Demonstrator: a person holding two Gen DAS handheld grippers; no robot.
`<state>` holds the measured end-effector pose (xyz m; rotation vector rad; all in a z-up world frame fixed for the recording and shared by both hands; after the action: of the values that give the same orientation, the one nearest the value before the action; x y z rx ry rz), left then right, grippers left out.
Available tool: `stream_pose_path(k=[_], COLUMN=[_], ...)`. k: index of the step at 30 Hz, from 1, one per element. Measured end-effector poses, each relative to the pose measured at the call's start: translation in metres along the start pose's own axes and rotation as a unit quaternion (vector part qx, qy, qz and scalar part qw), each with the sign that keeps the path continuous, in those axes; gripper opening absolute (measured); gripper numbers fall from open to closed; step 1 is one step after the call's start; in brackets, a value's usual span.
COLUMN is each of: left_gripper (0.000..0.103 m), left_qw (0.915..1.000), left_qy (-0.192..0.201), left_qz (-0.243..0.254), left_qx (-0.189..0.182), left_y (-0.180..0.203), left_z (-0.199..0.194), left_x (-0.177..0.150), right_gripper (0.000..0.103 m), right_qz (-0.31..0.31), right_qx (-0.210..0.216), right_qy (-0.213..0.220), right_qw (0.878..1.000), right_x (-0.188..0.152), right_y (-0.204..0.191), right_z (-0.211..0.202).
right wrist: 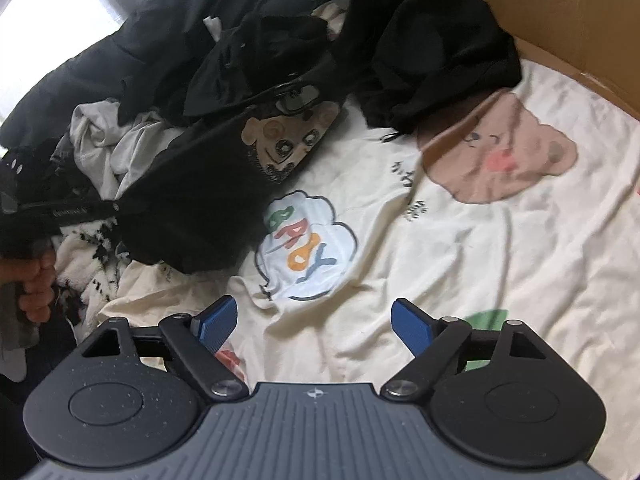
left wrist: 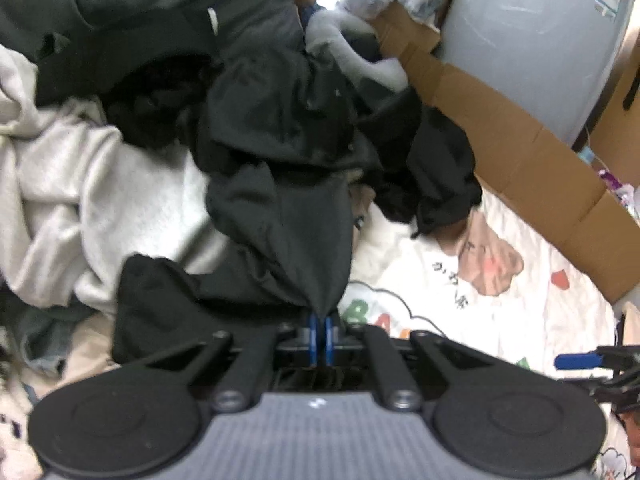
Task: Fold clothes
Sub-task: 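Grasp the black cartoon-print T-shirt with the left gripper while the right gripper grasps it too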
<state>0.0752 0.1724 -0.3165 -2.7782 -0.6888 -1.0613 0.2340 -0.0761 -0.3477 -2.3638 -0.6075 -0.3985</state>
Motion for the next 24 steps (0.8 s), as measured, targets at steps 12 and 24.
stream_pose_path(k=[12, 24], left_gripper=[0.004, 0.004], left_qw=[0.9967, 0.9975], left_qy=[0.017, 0.013], left_qz=[-0.04, -0.029], left_qx=[0.068, 0.064], left_y=[-0.054, -0.085], left_z=[-0.008, 0.014], left_x=[-0.015, -0.029], right_gripper=[0.08, 0.074], right_qz=[-0.014, 0.053], right_qx=[0.036, 0.069], right_qy=[-0.053, -0.076], right_qw=[0.998, 0.993], right_x=[0.009, 0.019], right_y=[-0.045, -0.083], right_z=[0.066, 0.14])
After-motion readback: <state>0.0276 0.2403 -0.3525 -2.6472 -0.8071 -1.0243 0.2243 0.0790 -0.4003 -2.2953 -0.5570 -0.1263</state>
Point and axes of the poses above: each gripper's, at about its wrist camera, not at the fingertips, and z roughly the way its jaws point, y to its right, x to its top, the point moved 4 cm from there along z, roughly the way its jaws point, and after that the axes turned 11 degrees about z, right-handed, at the moved point
